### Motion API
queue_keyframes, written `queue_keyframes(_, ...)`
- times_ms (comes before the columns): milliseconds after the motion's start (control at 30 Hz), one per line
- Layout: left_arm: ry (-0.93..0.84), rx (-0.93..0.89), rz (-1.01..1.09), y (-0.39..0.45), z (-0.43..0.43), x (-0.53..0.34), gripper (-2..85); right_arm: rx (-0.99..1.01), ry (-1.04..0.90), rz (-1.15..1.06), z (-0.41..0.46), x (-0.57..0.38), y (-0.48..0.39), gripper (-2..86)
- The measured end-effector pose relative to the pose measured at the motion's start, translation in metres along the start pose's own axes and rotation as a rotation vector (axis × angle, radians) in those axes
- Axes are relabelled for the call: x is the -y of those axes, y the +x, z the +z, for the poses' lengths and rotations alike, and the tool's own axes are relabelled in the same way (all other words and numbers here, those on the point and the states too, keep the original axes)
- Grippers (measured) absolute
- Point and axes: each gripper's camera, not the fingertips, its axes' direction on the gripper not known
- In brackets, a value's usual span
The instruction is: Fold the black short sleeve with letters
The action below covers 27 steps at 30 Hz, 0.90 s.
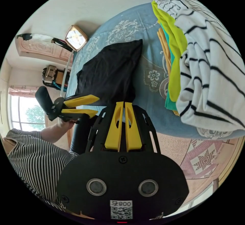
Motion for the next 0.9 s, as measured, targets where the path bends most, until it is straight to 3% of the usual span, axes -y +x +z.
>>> queue_keyframes(167, -0.035, 0.137, 0.087, 0.028, 0.051, 0.021, 10.9, 0.094, 0.012, -0.04, 0.003, 0.003, -0.003, 0.7)
queue_keyframes(300, -0.073, 0.205, 0.039, 0.025, 0.08, 0.023, 4.8, 0.097, 0.003, -0.075, 0.01, 0.009, -0.008, 0.7)
queue_keyframes(700, 0.107, 0.111, -0.221, -0.018, 0.061, -0.018, 1.1, 0.088, 0.101, -0.05, 0.025, 0.074, -0.007, 5.7)
queue_keyframes(900, 0.136, 0.098, -0.246, -0.023, 0.056, -0.029, 1.0, 0.096, 0.092, 0.097, 0.059, 0.122, 0.008, 9.6)
